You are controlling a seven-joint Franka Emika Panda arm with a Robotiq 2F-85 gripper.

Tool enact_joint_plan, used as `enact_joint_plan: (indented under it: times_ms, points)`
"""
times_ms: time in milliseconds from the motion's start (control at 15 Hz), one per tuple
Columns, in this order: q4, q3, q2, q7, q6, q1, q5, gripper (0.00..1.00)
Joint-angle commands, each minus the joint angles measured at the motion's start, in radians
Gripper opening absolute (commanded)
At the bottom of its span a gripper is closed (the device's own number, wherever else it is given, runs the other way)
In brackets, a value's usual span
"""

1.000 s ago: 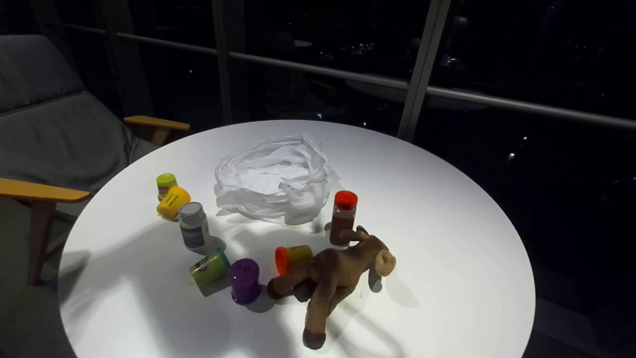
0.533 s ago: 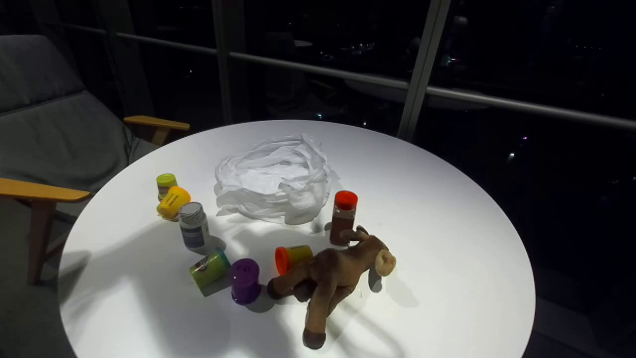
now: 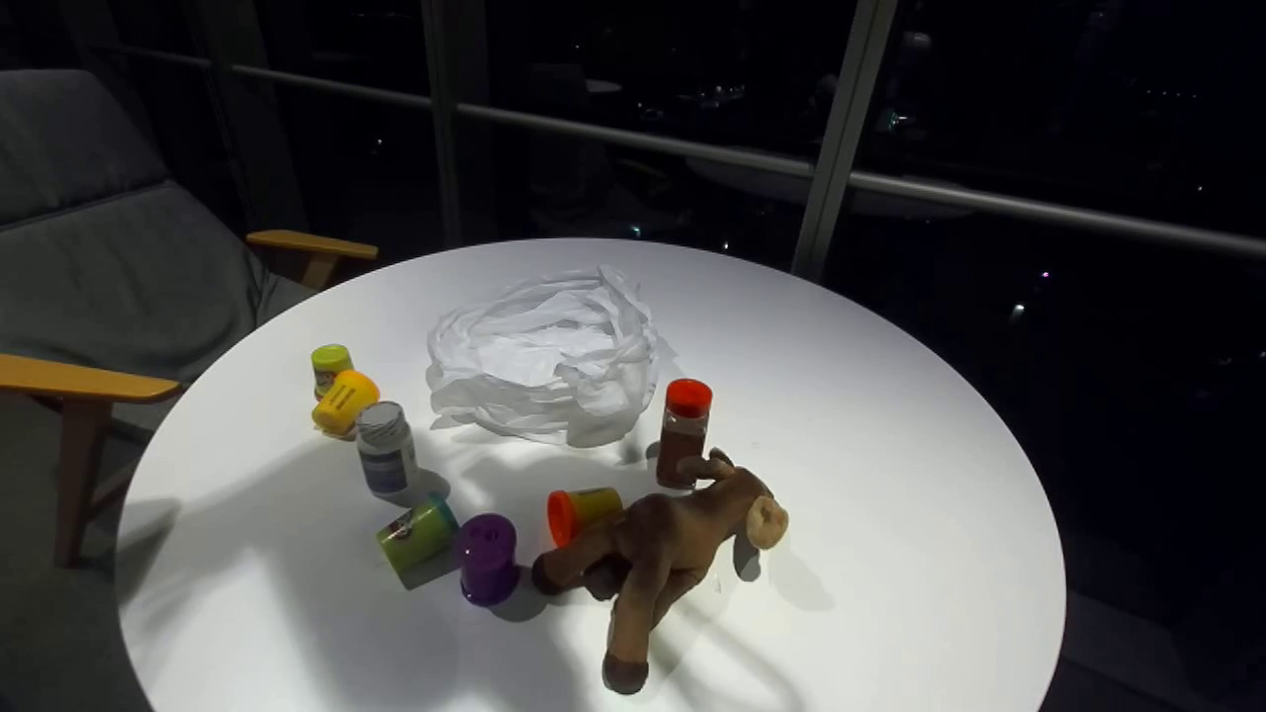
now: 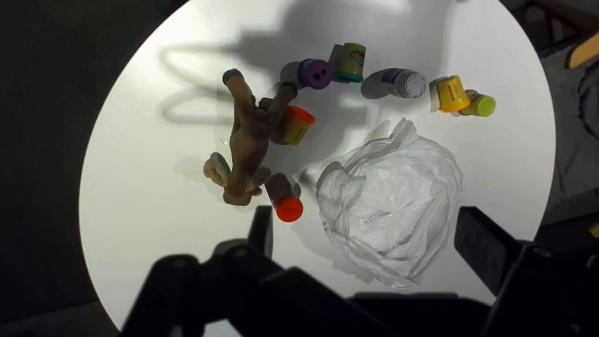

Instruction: Put the objects in the plastic

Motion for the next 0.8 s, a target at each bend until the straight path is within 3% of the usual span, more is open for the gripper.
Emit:
enact_joint_plan:
  times_ms: [0,200,600,733]
  points:
    - [-0.027,0.039,0.030,0.003,0.028,-0.026,0.001,1.00]
    - [-0.117,0.080,0.055,0.048,0.187,-0.021,-0.027,1.00]
    - [-0.305,0.159,0.165,0.090,0.678,-0.001,-0.028,1.00]
    - [-0.335,0.181,0.224,0.110,0.788,0.004,-0.039,1.00]
